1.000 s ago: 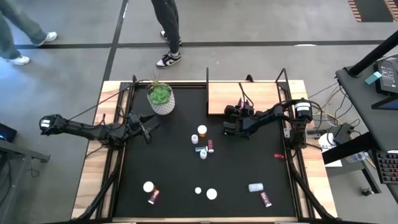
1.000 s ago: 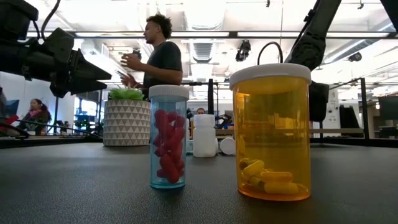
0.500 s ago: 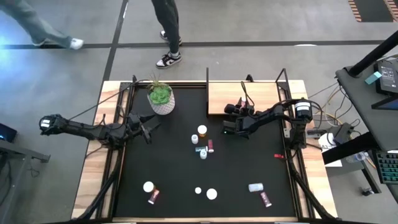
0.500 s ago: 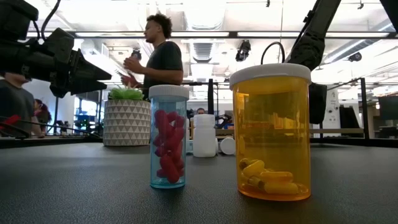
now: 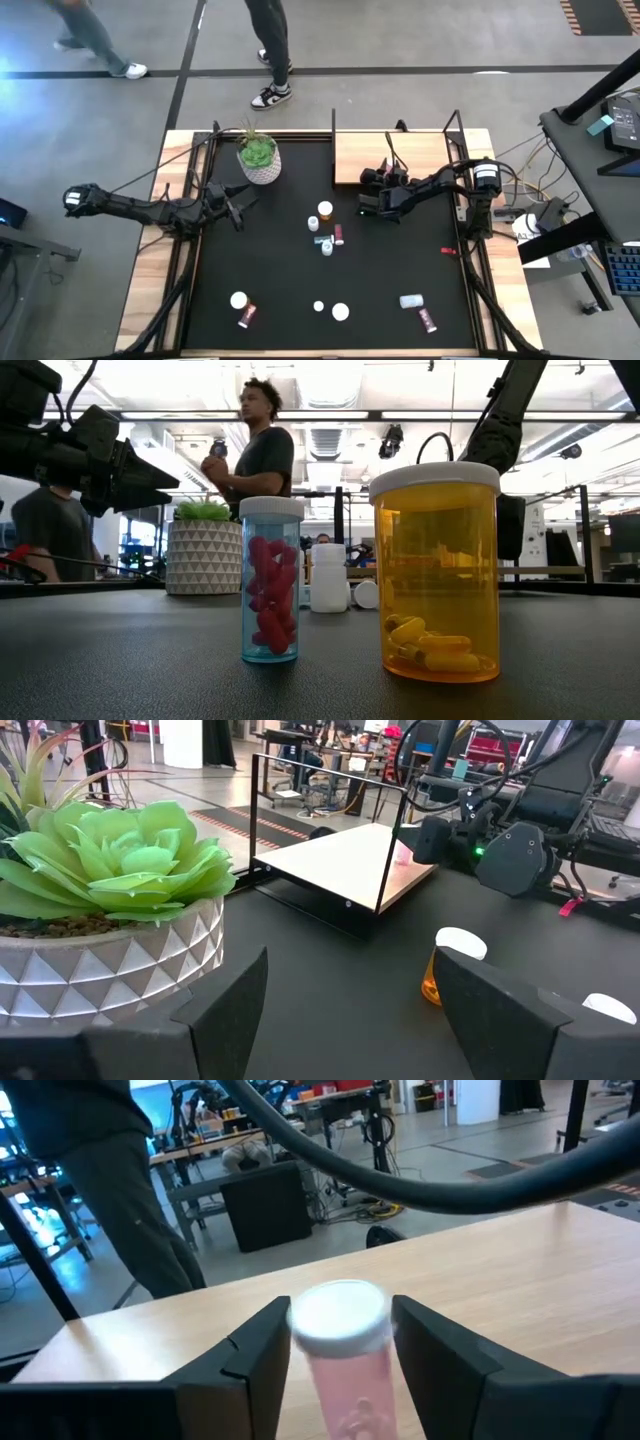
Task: Pick and place medicine bottles onto shelf by color
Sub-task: Put the top pink pill bottle on the shelf
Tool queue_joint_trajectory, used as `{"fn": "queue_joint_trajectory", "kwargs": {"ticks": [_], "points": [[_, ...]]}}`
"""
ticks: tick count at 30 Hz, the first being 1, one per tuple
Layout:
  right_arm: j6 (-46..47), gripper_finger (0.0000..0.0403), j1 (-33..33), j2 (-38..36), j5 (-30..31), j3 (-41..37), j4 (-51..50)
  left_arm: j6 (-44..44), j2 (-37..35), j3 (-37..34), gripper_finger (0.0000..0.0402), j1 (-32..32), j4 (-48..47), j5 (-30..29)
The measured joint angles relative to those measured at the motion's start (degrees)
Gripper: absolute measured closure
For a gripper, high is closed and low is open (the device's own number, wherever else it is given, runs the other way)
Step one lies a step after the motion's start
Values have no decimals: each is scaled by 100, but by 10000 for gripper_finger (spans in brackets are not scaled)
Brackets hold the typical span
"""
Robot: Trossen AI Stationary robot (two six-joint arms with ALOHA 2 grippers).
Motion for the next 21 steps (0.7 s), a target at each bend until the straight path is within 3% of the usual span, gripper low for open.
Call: {"fn": "queue_joint_trajectory", "kwargs": {"ticks": [21], "points": [[-84, 127, 299, -35, -439, 0, -334, 0, -1, 0, 132, 1, 0, 0]]}}
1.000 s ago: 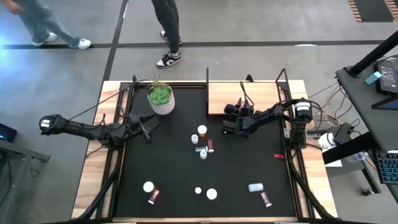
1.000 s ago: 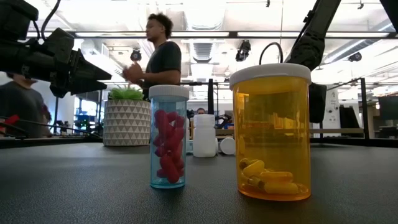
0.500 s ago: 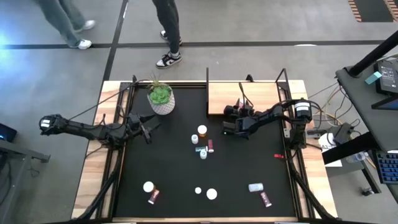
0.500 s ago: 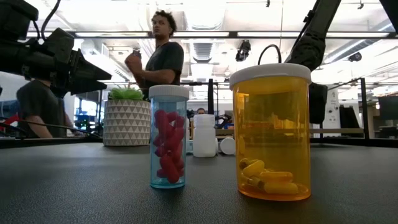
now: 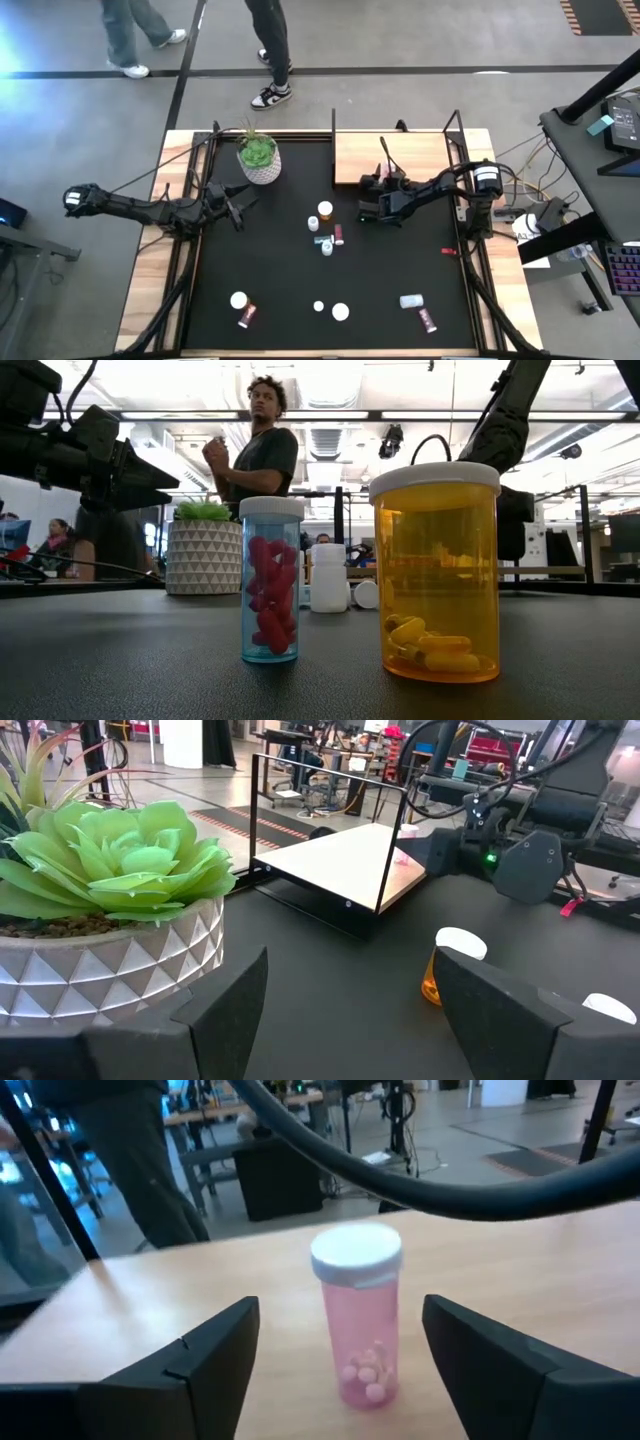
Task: Pick and place medicine bottles onto shelf by color
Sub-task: Put the top pink pill bottle on the shelf
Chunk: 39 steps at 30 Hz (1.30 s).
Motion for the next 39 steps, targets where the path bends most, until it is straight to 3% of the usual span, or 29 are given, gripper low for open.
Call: {"fn": "queue_joint_trajectory", "kwargs": {"ticks": [14, 19, 26, 34, 39], "points": [[1091, 59, 0, -832, -1376, -2, -1576, 0, 0, -1, 132, 1, -1, 0], [949, 35, 0, -1486, -2362, -2, -1936, 0, 1, -2, 132, -1, 0, 0], [812, 33, -13, -2616, -4020, -2, -2684, 0, 1, -1, 132, 0, 0, -1], [445, 37, -124, -3136, -4176, 124, -2842, 0, 1, -1, 132, -1, -1, -2], [-343, 45, -683, -2999, -4684, 596, -2847, 0, 1, -1, 132, -1, 0, -1]]}}
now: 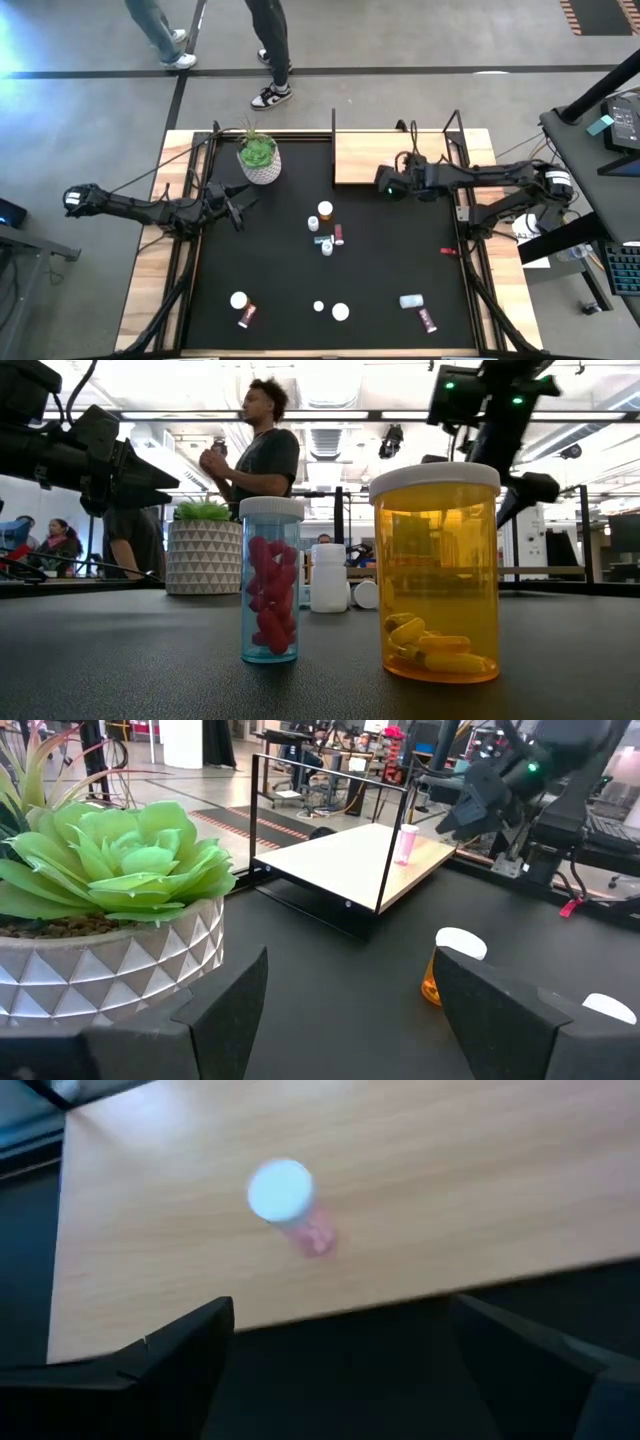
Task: Pick and place medicine bottles onto shelf by color
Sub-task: Put the top pink pill bottle on the shelf
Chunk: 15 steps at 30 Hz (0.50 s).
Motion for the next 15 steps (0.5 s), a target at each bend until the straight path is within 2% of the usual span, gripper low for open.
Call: {"fn": "queue_joint_trajectory", "kwargs": {"ticks": [8, 15], "points": [[-1424, 51, -1166, 828, -1220, 871, -149, 0, 0, 1, 132, 1, 0, 1], [-1835, 56, -1752, 1760, -1840, 1548, -480, 0, 0, 1, 132, 0, 0, -1]]}}
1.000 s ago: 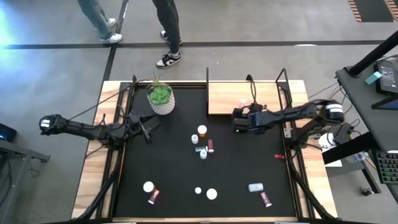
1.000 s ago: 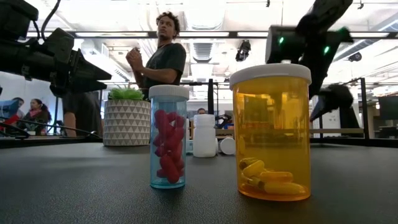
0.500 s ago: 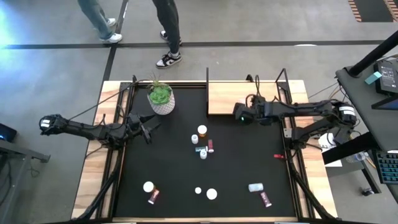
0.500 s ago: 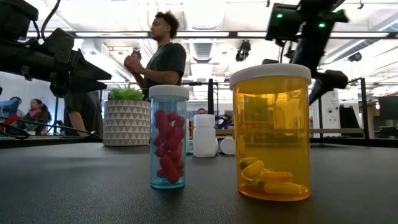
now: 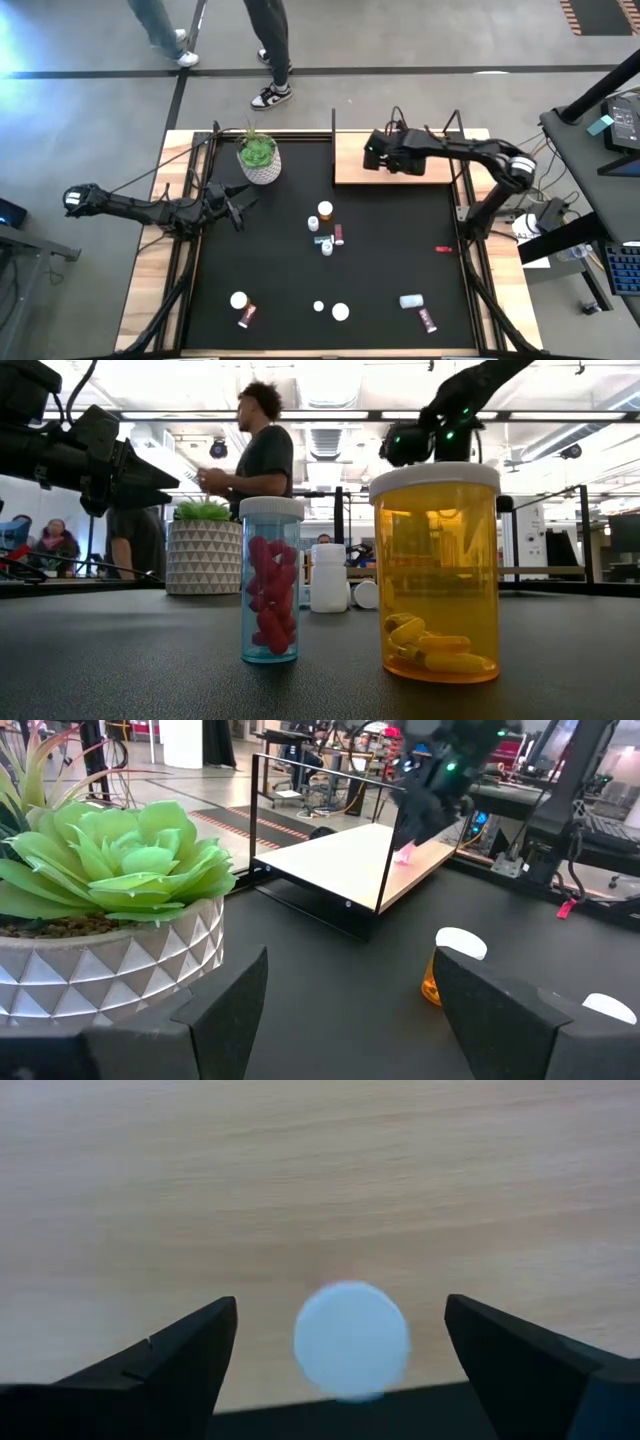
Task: Pick and place medicine bottles onto shelf by color
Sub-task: Put the top pink pill bottle on the shelf
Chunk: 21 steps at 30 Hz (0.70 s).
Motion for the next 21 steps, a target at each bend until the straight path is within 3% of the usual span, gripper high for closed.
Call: {"fn": "queue_joint_trajectory", "kwargs": {"ticks": [8, 21], "points": [[-186, 103, -164, 492, -128, 443, -267, -1, 0, 0, 132, 1, -1, 2], [-80, 214, -252, 25, -115, 327, -302, 0, 0, -2, 132, 1, -1, 2]]}}
